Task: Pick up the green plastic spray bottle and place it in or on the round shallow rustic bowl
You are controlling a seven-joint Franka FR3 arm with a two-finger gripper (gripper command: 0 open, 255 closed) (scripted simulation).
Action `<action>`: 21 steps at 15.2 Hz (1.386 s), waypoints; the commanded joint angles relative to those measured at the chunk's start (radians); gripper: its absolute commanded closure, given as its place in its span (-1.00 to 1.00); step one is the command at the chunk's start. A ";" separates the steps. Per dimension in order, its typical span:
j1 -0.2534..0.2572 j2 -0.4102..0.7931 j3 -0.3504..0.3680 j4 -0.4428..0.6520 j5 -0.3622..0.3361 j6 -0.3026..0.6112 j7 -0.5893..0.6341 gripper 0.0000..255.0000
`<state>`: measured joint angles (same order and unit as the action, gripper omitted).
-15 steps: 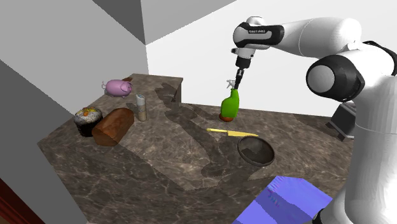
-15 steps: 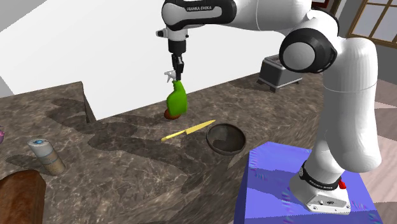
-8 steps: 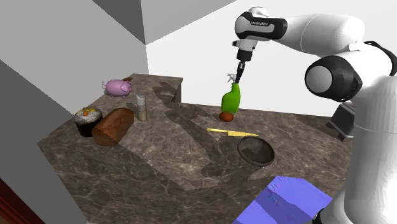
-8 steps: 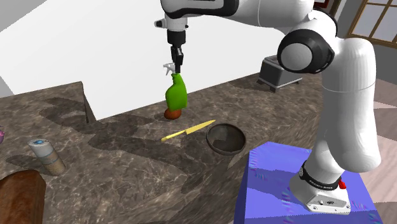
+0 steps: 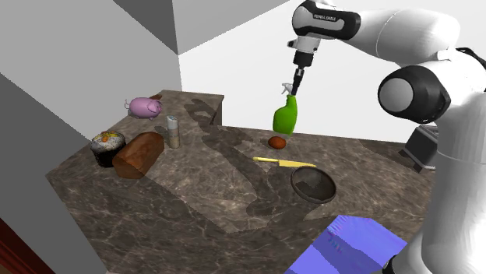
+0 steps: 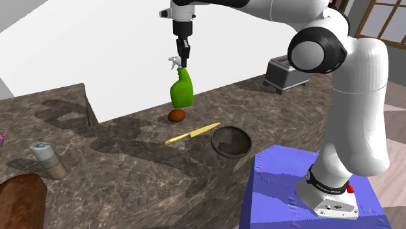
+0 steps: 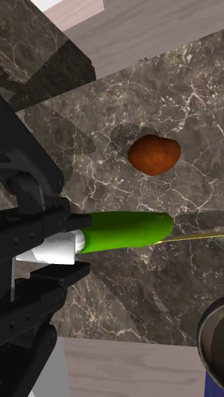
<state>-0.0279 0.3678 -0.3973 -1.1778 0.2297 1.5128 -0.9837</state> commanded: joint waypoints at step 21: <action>0.100 -0.846 0.109 -0.705 -0.272 -0.078 0.197 1.00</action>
<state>0.0738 -0.4603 -0.2907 -1.8632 -0.0382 1.4327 -0.7892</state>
